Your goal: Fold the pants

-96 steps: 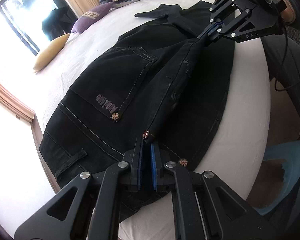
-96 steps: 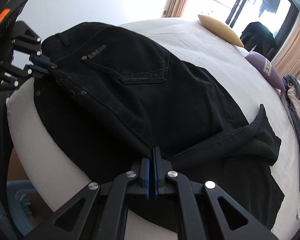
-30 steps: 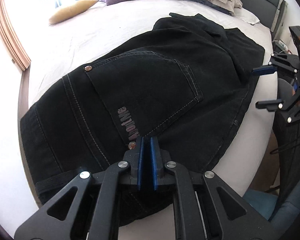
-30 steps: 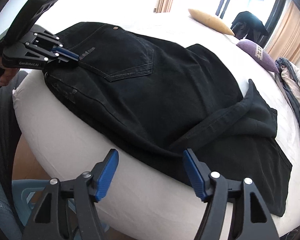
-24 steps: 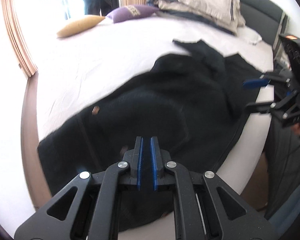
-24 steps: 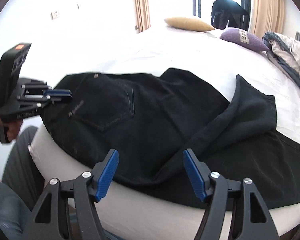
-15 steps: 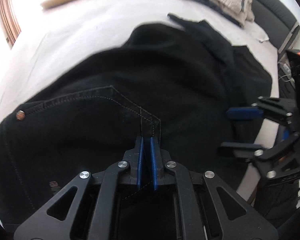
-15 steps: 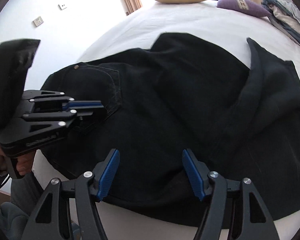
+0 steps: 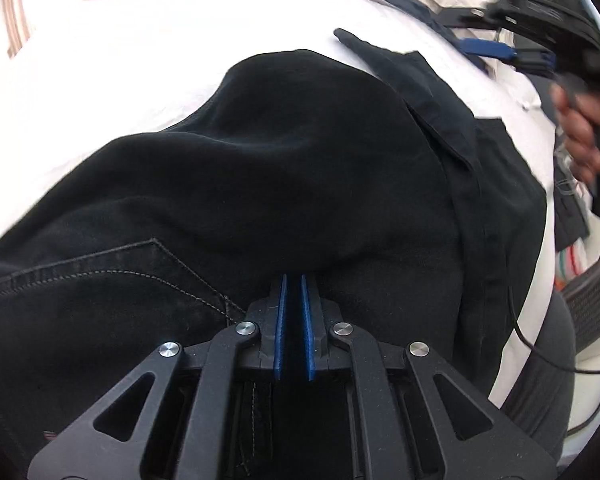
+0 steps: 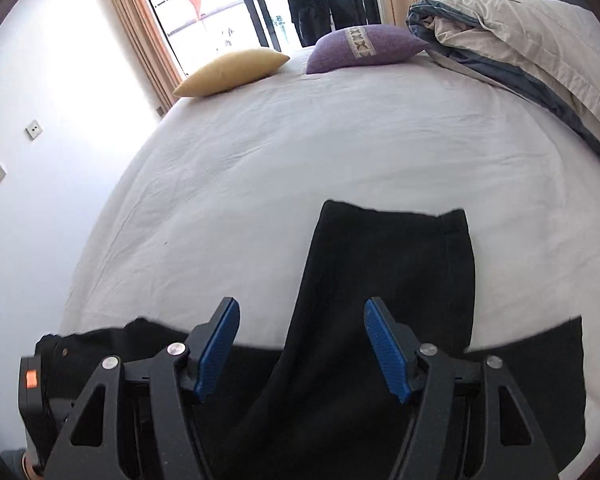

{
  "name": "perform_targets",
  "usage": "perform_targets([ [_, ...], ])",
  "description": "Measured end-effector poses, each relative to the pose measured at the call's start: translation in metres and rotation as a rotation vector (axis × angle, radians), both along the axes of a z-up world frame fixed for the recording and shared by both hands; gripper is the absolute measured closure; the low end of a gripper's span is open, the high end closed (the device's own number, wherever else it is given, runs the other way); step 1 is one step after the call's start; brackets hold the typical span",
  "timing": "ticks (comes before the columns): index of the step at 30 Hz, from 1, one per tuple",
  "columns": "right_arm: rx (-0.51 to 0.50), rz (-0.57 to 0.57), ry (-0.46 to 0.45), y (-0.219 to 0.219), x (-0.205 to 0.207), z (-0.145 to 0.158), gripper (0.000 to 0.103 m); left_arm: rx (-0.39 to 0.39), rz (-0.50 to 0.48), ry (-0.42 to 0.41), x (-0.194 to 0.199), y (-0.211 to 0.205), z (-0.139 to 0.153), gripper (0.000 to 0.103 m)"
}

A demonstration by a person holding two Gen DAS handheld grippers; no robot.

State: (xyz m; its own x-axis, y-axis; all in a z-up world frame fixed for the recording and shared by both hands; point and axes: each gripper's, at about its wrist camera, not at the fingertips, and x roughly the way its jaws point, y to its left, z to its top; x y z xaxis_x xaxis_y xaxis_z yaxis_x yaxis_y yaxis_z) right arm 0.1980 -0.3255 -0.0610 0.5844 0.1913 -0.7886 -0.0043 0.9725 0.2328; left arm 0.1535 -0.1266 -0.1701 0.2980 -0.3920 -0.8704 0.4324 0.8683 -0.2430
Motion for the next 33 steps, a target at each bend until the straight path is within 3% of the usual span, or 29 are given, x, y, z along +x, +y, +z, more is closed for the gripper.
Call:
perform_targets([
  [4, -0.083, 0.017, 0.064, 0.015, 0.065, -0.020, 0.035, -0.091, 0.029, 0.047, 0.007, 0.010, -0.007, 0.096],
  [8, -0.195, -0.011, 0.165, 0.019, 0.109, -0.057, 0.036, -0.079, 0.021, 0.026, 0.010, 0.008, -0.004, 0.096],
  [12, -0.248, -0.061, 0.249, 0.012, 0.121, -0.091, 0.041, -0.042, 0.012, -0.013, -0.007, -0.012, -0.011, 0.096],
  [15, -0.224, -0.084, 0.239, 0.002, 0.124, -0.097, 0.043, -0.028, 0.007, -0.030, -0.010, -0.023, -0.010, 0.096],
  [16, -0.223, -0.082, 0.236, 0.000, 0.125, -0.097, 0.052, -0.026, 0.007, -0.033, -0.011, -0.025, -0.010, 0.096],
  [18, -0.229, -0.065, 0.235, -0.002, 0.126, -0.094, 0.084, -0.025, 0.007, -0.038, -0.015, -0.033, -0.011, 0.096],
  [22, -0.160, -0.066, 0.251, -0.014, 0.132, -0.091, 0.093, -0.022, 0.010, -0.044, -0.017, -0.039, -0.009, 0.096],
  [25, -0.094, -0.113, 0.211, -0.028, 0.120, -0.077, 0.100, -0.031, 0.013, -0.038, -0.019, -0.017, -0.010, 0.096],
  [29, -0.002, -0.203, 0.089, -0.058, 0.086, -0.038, 0.100, -0.033, 0.014, -0.036, -0.014, 0.001, -0.004, 0.096],
  [33, 0.066, -0.304, -0.057, -0.102, 0.022, 0.008, 0.100, -0.032, 0.017, -0.035, -0.008, 0.008, -0.010, 0.096],
])
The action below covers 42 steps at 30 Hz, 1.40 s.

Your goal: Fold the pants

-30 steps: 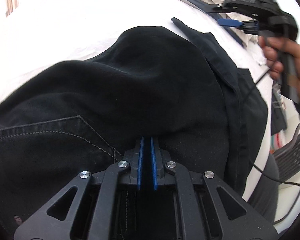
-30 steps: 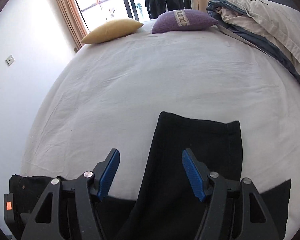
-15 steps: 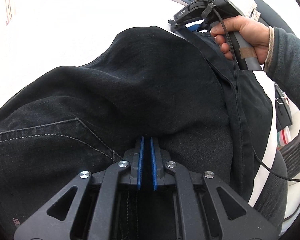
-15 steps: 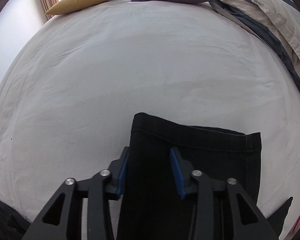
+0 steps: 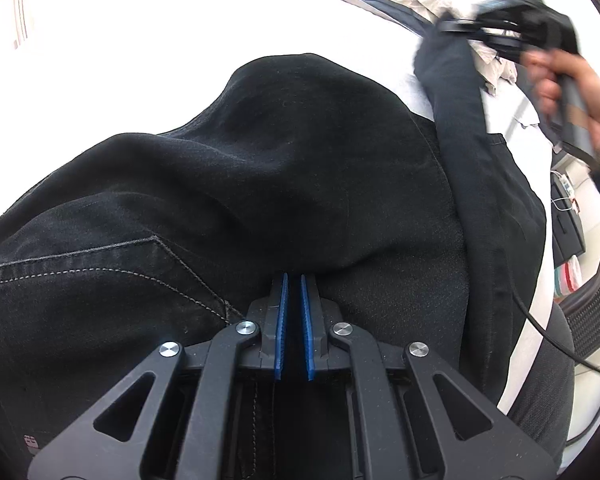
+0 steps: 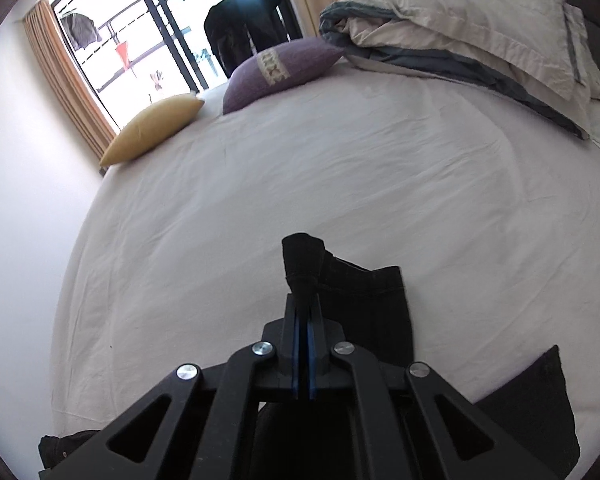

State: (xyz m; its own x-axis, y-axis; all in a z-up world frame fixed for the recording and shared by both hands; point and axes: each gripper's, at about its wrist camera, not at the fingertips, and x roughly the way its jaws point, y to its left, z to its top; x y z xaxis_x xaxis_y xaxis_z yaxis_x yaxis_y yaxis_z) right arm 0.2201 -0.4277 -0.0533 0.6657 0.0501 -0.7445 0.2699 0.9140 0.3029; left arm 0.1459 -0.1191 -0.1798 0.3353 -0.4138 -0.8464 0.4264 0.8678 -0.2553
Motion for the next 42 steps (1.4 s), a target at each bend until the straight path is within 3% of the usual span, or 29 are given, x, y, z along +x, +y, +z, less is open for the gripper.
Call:
perform_targets([
  [4, 0.033, -0.131, -0.094, -0.047, -0.070, 0.022, 0.100, 0.000, 0.007, 0.007, 0.001, 0.000, -0.001, 0.096],
  [7, 0.076, -0.225, -0.133, -0.077, -0.119, 0.022, 0.100, 0.004, 0.015, 0.015, 0.004, 0.000, 0.001, 0.096],
  [12, 0.159, -0.359, -0.168, -0.108, -0.184, -0.001, 0.100, 0.037, 0.026, 0.008, 0.003, -0.006, 0.004, 0.096],
  [16, 0.226, -0.442, -0.144, -0.123, -0.218, -0.036, 0.100, 0.070, 0.029, -0.004, 0.002, -0.012, 0.009, 0.096],
  [27, 0.381, -0.595, -0.081, -0.145, -0.262, -0.117, 0.100, 0.108, 0.033, -0.030, -0.003, -0.022, 0.016, 0.096],
  [33, 0.427, -0.639, -0.091, -0.153, -0.273, -0.128, 0.100, 0.131, 0.036, -0.041, -0.008, -0.029, 0.018, 0.096],
  [42, 0.412, -0.652, -0.091, -0.153, -0.275, -0.130, 0.100, 0.122, 0.068, -0.023, -0.007, -0.036, 0.023, 0.096],
])
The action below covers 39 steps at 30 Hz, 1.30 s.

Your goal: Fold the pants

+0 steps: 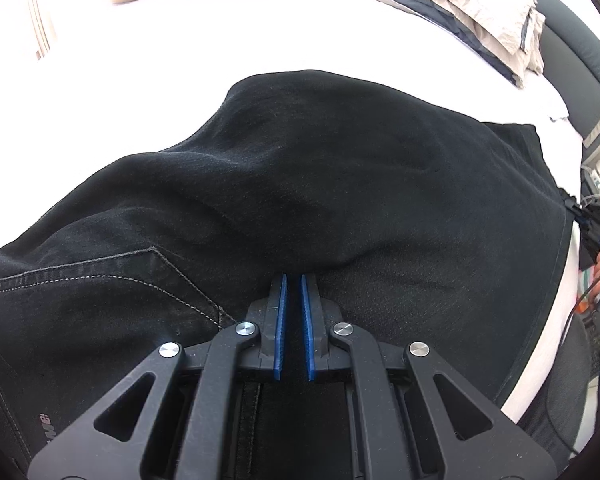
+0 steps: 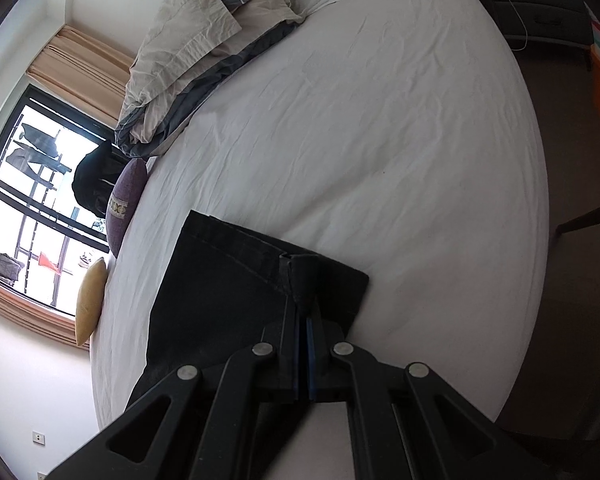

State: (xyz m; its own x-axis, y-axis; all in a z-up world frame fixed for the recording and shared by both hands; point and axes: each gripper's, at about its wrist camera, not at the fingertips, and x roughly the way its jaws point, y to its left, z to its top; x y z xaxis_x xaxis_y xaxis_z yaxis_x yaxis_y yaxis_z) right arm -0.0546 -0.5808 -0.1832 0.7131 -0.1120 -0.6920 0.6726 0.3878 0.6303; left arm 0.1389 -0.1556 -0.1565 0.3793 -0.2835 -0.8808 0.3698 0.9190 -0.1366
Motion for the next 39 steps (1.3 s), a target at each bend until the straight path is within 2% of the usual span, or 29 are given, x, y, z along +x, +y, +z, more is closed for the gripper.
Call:
perform_targets([
  [2, -0.003, -0.008, 0.003, 0.000, -0.001, 0.000, 0.101, -0.023, 0.010, 0.002, 0.000, 0.001, 0.002, 0.096],
  [14, 0.036, -0.028, -0.012, -0.005, -0.009, -0.010, 0.102, -0.043, -0.006, -0.021, 0.007, 0.002, -0.006, 0.096],
  [16, 0.058, -0.008, -0.015, -0.010, -0.012, -0.008, 0.100, -0.049, -0.007, -0.025, 0.008, 0.003, -0.007, 0.096],
  [17, 0.073, 0.002, -0.010, -0.013, -0.014, -0.005, 0.095, -0.054, -0.007, -0.027, 0.009, 0.004, -0.007, 0.096],
  [18, 0.059, 0.000, 0.016, -0.014, -0.017, 0.001, 0.088, -0.061, -0.004, -0.028, 0.010, 0.005, -0.008, 0.096],
  [20, -0.053, -0.051, 0.122, -0.013, -0.024, 0.025, 0.081, -0.068, 0.003, -0.031, 0.010, 0.006, -0.010, 0.096],
  [21, -0.095, -0.067, 0.138, -0.012, -0.026, 0.036, 0.081, -0.068, 0.004, -0.036, 0.010, 0.006, -0.010, 0.096],
  [22, -0.107, -0.054, 0.114, -0.011, -0.026, 0.047, 0.081, -0.065, 0.005, -0.040, 0.010, 0.006, -0.010, 0.096],
  [24, -0.116, 0.031, 0.031, 0.002, -0.013, 0.066, 0.081, -0.061, 0.005, -0.049, 0.006, 0.010, -0.010, 0.096],
  [25, -0.099, 0.110, -0.034, 0.013, -0.001, 0.073, 0.081, -0.060, 0.006, -0.050, 0.007, 0.010, -0.010, 0.096],
  [27, 0.006, 0.332, -0.188, 0.042, 0.031, 0.078, 0.081, -0.062, 0.012, -0.049, 0.006, 0.009, -0.009, 0.096],
  [28, 0.060, 0.448, -0.235, 0.059, 0.047, 0.076, 0.078, -0.062, 0.014, -0.049, 0.004, 0.010, -0.009, 0.096],
  [29, 0.112, 0.558, -0.246, 0.077, 0.063, 0.069, 0.070, -0.063, 0.015, -0.050, 0.003, 0.010, -0.008, 0.096],
  [30, 0.151, 0.651, -0.221, 0.094, 0.077, 0.058, 0.066, -0.065, 0.014, -0.051, 0.002, 0.011, -0.008, 0.096],
  [32, 0.153, 0.739, -0.111, 0.114, 0.093, 0.031, 0.066, -0.083, 0.016, -0.048, 0.001, 0.016, -0.009, 0.096],
  [33, 0.151, 0.725, -0.057, 0.112, 0.094, 0.017, 0.066, -0.098, 0.019, -0.040, 0.001, 0.019, -0.009, 0.096],
  [34, 0.161, 0.675, -0.018, 0.101, 0.091, 0.003, 0.073, -0.113, 0.021, -0.030, 0.002, 0.023, -0.008, 0.096],
  [35, 0.191, 0.613, -0.025, 0.084, 0.084, -0.008, 0.097, -0.127, 0.026, -0.018, 0.003, 0.026, -0.006, 0.096],
  [36, 0.207, 0.538, -0.018, 0.065, 0.074, -0.017, 0.103, -0.134, 0.036, -0.009, 0.004, 0.031, -0.004, 0.096],
  [38, 0.228, 0.357, -0.021, 0.023, 0.047, -0.026, 0.103, -0.154, 0.055, -0.022, 0.002, 0.040, 0.004, 0.096],
  [39, 0.207, 0.267, 0.002, 0.005, 0.033, -0.021, 0.103, -0.165, 0.059, -0.035, 0.002, 0.045, 0.009, 0.096],
])
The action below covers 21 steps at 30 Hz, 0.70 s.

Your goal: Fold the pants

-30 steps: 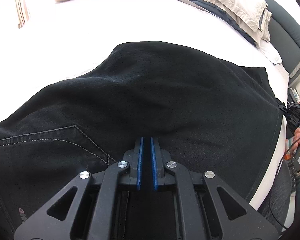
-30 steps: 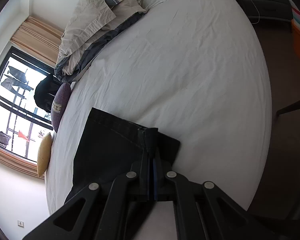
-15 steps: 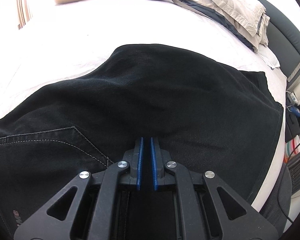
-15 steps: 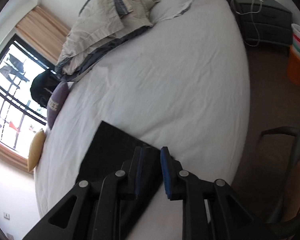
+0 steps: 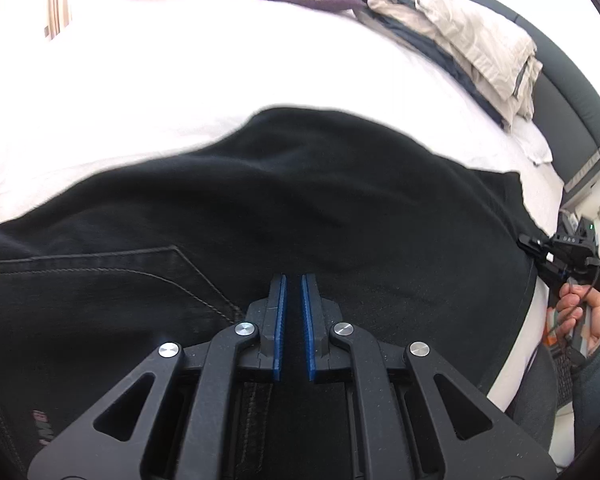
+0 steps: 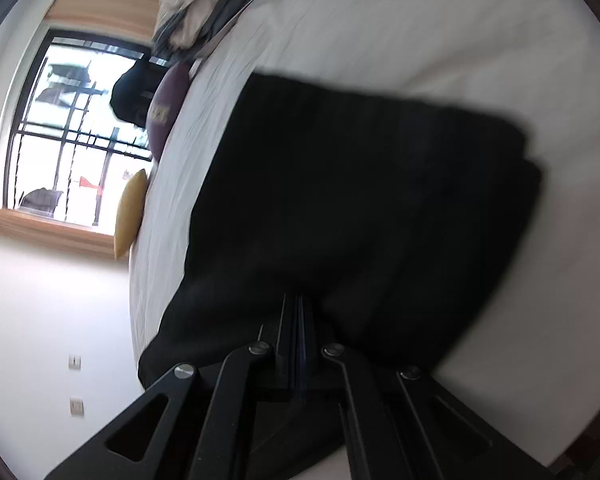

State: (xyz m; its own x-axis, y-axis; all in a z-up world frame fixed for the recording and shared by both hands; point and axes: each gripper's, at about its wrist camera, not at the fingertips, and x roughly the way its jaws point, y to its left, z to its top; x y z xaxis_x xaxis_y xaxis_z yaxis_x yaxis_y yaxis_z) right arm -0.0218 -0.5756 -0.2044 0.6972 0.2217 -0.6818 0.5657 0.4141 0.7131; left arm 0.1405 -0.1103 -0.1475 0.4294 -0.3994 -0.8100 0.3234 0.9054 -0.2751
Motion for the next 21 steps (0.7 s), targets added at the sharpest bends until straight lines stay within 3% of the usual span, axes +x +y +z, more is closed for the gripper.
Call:
perform_targets([
  [1, -0.061, -0.057, 0.043, -0.011, -0.010, 0.012, 0.102, -0.008, 0.006, -0.008, -0.001, 0.005, 0.005, 0.096],
  [2, -0.143, -0.066, 0.073, -0.013, -0.012, 0.028, 0.093, -0.021, 0.017, -0.015, -0.002, 0.012, 0.009, 0.096],
  [3, -0.202, -0.033, 0.073, -0.009, -0.008, 0.045, 0.091, -0.036, 0.030, -0.023, -0.003, 0.018, 0.013, 0.096],
  [5, -0.213, 0.111, -0.013, 0.021, 0.016, 0.071, 0.088, -0.067, 0.046, -0.036, -0.002, 0.029, 0.018, 0.096],
  [8, -0.152, 0.445, -0.175, 0.120, 0.078, 0.099, 0.059, -0.049, 0.080, -0.021, 0.005, 0.041, 0.010, 0.096],
  [9, -0.109, 0.568, -0.227, 0.163, 0.100, 0.102, 0.057, -0.050, 0.100, 0.000, 0.008, 0.047, 0.005, 0.096],
  [12, 0.025, 0.883, -0.309, 0.283, 0.149, 0.095, 0.057, -0.089, 0.126, 0.023, 0.010, 0.061, 0.000, 0.096],
  [14, 0.062, 1.025, -0.258, 0.340, 0.173, 0.071, 0.057, -0.093, 0.129, 0.007, 0.007, 0.069, 0.000, 0.096],
  [16, 0.067, 1.058, -0.161, 0.364, 0.196, 0.040, 0.057, -0.111, 0.128, 0.009, 0.007, 0.074, -0.006, 0.096],
  [17, 0.066, 1.046, -0.124, 0.363, 0.206, 0.026, 0.068, -0.120, 0.128, 0.012, 0.006, 0.076, -0.008, 0.096],
  [18, 0.074, 1.023, -0.108, 0.356, 0.213, 0.016, 0.096, -0.128, 0.129, 0.013, 0.005, 0.077, -0.010, 0.096],
  [19, 0.090, 0.998, -0.098, 0.344, 0.219, 0.006, 0.103, -0.141, 0.131, 0.013, 0.005, 0.082, -0.012, 0.096],
  [21, 0.114, 0.885, -0.128, 0.307, 0.231, 0.001, 0.103, -0.165, 0.135, 0.013, 0.005, 0.090, -0.016, 0.096],
])
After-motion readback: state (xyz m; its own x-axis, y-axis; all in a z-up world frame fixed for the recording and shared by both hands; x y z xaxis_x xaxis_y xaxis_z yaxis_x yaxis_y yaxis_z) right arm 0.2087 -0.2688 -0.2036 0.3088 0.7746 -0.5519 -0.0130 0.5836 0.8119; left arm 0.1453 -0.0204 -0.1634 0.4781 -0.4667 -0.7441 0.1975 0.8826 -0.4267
